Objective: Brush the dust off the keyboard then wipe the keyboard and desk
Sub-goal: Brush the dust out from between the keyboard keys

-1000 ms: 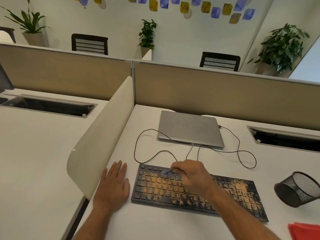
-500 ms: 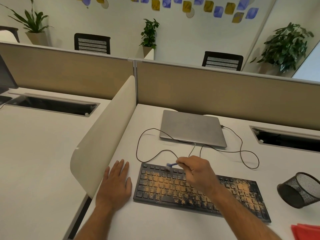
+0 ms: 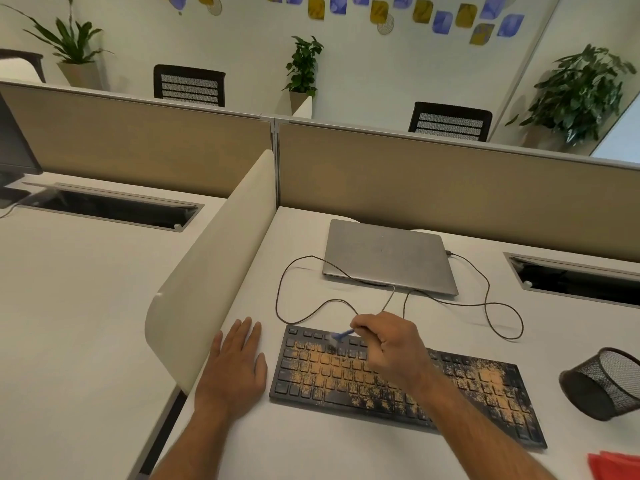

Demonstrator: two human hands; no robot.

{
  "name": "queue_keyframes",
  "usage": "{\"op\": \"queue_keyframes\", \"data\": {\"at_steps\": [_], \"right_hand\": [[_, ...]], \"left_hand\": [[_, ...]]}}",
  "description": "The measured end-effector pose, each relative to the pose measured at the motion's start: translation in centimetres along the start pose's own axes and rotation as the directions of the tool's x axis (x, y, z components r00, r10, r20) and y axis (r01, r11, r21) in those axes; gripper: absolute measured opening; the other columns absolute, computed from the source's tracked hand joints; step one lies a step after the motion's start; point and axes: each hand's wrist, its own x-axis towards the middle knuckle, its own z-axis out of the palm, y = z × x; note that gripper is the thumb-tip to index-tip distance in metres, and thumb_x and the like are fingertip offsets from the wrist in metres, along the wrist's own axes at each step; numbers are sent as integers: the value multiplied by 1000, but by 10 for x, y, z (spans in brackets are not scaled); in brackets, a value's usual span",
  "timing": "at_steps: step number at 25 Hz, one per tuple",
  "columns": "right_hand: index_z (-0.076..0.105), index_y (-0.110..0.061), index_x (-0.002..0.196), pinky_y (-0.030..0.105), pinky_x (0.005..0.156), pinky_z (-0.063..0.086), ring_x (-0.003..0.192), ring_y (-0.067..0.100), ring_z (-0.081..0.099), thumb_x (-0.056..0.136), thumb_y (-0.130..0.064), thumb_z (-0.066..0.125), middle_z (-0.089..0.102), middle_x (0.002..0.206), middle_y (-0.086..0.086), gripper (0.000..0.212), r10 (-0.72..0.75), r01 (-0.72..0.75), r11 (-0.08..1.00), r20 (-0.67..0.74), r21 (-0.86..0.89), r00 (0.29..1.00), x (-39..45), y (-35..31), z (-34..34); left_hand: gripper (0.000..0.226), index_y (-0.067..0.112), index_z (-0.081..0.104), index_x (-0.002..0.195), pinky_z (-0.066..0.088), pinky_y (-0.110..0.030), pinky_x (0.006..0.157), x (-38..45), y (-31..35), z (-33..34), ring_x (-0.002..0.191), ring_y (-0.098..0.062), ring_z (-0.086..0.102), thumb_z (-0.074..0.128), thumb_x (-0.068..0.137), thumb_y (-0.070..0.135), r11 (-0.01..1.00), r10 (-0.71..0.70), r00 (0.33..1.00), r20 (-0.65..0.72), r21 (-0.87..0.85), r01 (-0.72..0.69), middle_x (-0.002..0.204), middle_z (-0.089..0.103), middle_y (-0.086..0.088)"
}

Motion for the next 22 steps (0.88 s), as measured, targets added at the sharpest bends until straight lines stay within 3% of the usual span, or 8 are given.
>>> {"op": "queue_keyframes", "data": {"at_steps": [3, 7, 10, 13, 17, 20, 22], "right_hand": [[68, -19, 97, 23, 61, 50, 67, 7, 55, 88, -21, 52, 67, 77, -7, 19, -28, 31, 999, 69, -36, 997, -1, -4, 3], [68, -18, 97, 23, 60, 51, 67, 7, 55, 87, -19, 55, 67, 77, -7, 16, -21, 21, 1000, -2, 6, 1000, 2, -6, 7], [67, -20, 98, 27, 60, 51, 68, 7, 53, 88, -20, 55, 66, 77, -7, 15, -56, 58, 998, 76, -30, 996, 1, -9, 12], [68, -19, 99, 24, 62, 51, 70, 7, 55, 88, -19, 54, 67, 80, -6, 18, -31, 30, 999, 28, 12, 999, 3, -10, 13], [67, -21, 99, 27, 62, 51, 71, 7, 55, 88, -19, 54, 67, 80, -7, 17, -60, 59, 998, 79, 10, 995, 3, -13, 15], [67, -19, 99, 25, 62, 52, 70, 6, 55, 88, -18, 56, 67, 80, -7, 16, -43, 43, 999, 11, 25, 999, 4, -12, 16], [67, -20, 100, 28, 62, 52, 71, 7, 55, 89, -20, 54, 67, 80, -6, 16, -63, 63, 998, 54, -7, 997, 4, -14, 18]], "left_hand": [[80, 19, 17, 160, -4, -39, 125, 0, 0, 0, 154, -15, 3, 2, 87, 49, 1000, -1, 1000, 6, 3, 1, 167, 11, 0], [80, 19, 18, 160, -5, -38, 125, 0, 0, 0, 154, -15, 3, 2, 87, 49, 1000, -3, 1000, 0, -1, 3, 167, 12, 0], [79, 19, 18, 160, -5, -38, 124, 0, 0, 0, 154, -15, 3, 2, 88, 49, 1000, -1, 1000, 3, 2, 1, 167, 12, 0], [79, 19, 19, 159, -4, -38, 124, 0, 0, 1, 154, -15, 5, 3, 88, 49, 1000, -2, 1000, -7, -6, 2, 167, 13, -1], [79, 19, 19, 159, -4, -39, 124, 0, -1, 1, 154, -15, 4, 3, 88, 50, 1000, 0, 1000, 2, -10, 0, 167, 13, -1], [78, 17, 23, 159, -1, -40, 124, 0, -1, 1, 154, -17, 8, 6, 89, 48, 1000, 5, 1000, -11, -11, -6, 166, 17, -2], [79, 18, 21, 159, -3, -39, 124, 0, -1, 1, 154, -17, 7, 4, 89, 49, 1000, 8, 1000, -2, -1, -8, 167, 15, -2]]}}
